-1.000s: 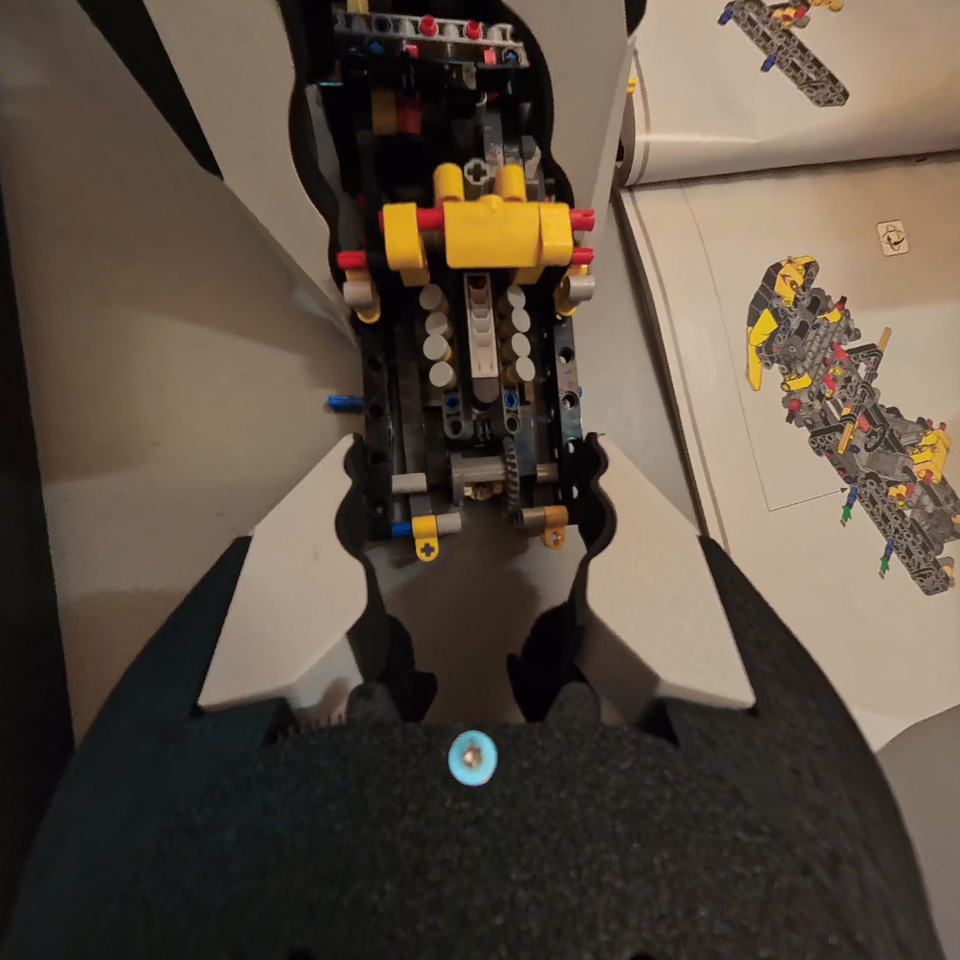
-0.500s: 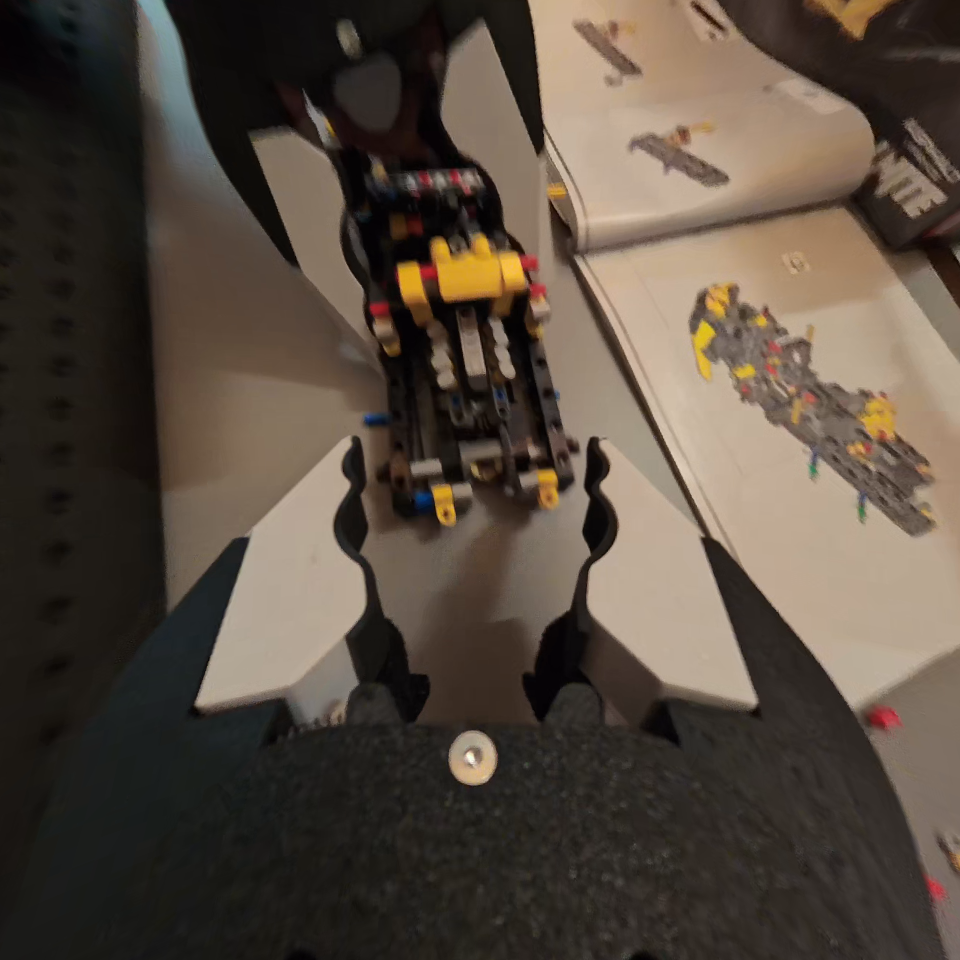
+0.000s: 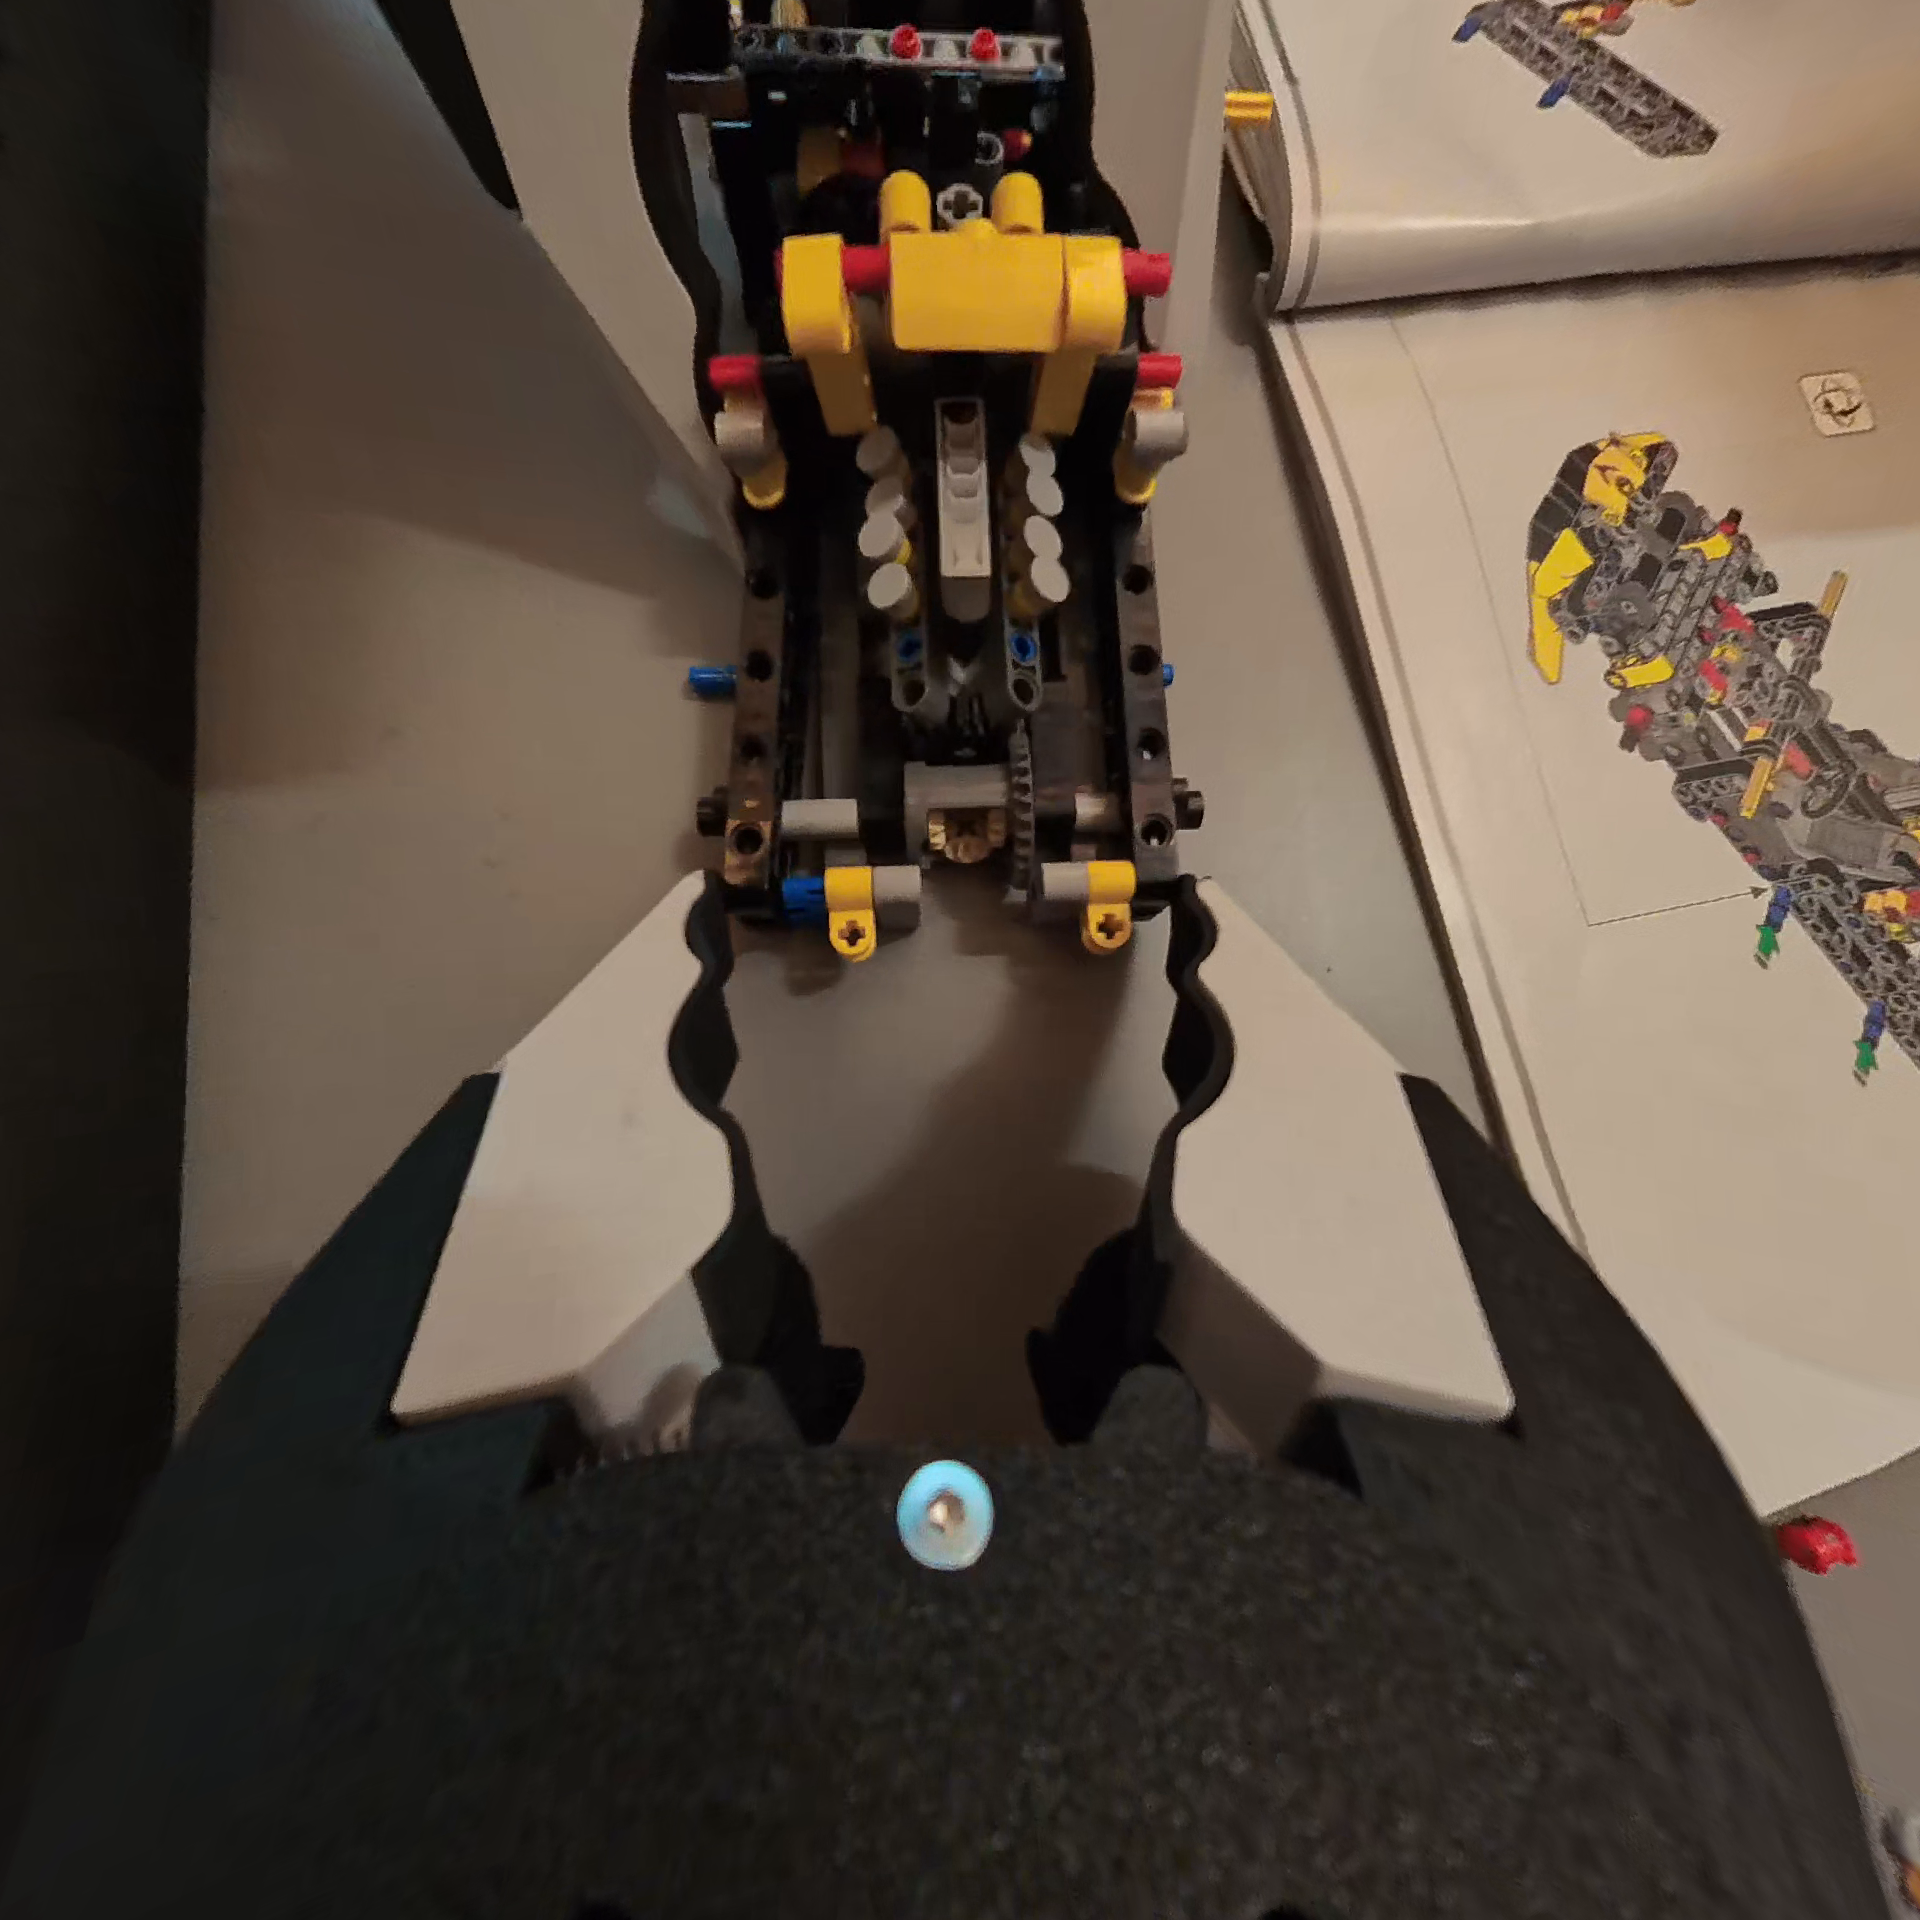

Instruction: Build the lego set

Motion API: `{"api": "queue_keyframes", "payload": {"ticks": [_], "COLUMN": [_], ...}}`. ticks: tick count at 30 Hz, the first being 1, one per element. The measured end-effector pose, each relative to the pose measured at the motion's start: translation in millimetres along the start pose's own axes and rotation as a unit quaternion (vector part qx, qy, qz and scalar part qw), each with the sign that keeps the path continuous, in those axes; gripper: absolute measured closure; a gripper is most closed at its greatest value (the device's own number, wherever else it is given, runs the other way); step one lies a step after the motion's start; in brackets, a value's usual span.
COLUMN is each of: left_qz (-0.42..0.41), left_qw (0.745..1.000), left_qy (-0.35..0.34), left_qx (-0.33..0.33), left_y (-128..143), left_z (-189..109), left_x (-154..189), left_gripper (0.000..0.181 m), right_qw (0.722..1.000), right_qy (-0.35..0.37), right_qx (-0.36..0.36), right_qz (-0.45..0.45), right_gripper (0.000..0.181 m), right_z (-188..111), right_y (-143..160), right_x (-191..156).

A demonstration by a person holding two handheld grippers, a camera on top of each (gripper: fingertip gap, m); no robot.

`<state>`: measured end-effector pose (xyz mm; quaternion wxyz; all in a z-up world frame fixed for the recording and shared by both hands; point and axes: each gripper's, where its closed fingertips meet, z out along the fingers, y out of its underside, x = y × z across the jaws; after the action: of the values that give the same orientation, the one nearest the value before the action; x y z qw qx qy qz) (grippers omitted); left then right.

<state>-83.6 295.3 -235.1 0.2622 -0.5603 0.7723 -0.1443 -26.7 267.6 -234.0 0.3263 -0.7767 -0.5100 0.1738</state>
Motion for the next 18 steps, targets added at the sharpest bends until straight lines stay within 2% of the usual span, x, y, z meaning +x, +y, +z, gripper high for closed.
{"api": "queue_keyframes", "payload": {"ticks": [13,18], "left_qz": [-0.007,-0.009], "left_qw": [1.0,1.0], "left_qy": [-0.006,-0.013], "left_qx": [0.0,0.004], "left_y": [-0.5,0.2], "left_z": [-0.1,-0.5], "left_x": [0.4,0.1], "left_gripper": [0.098,0.098], "right_qw": [1.0,0.998], "right_qy": [0.008,0.032], "right_qx": [0.027,0.057], "right_qz": [-0.003,0.013], "right_gripper": [0.103,0.096], "right_z": [-1.2,-2.4], "right_y": [0.1,-0.9], "right_x": [0.3,5.1]}}
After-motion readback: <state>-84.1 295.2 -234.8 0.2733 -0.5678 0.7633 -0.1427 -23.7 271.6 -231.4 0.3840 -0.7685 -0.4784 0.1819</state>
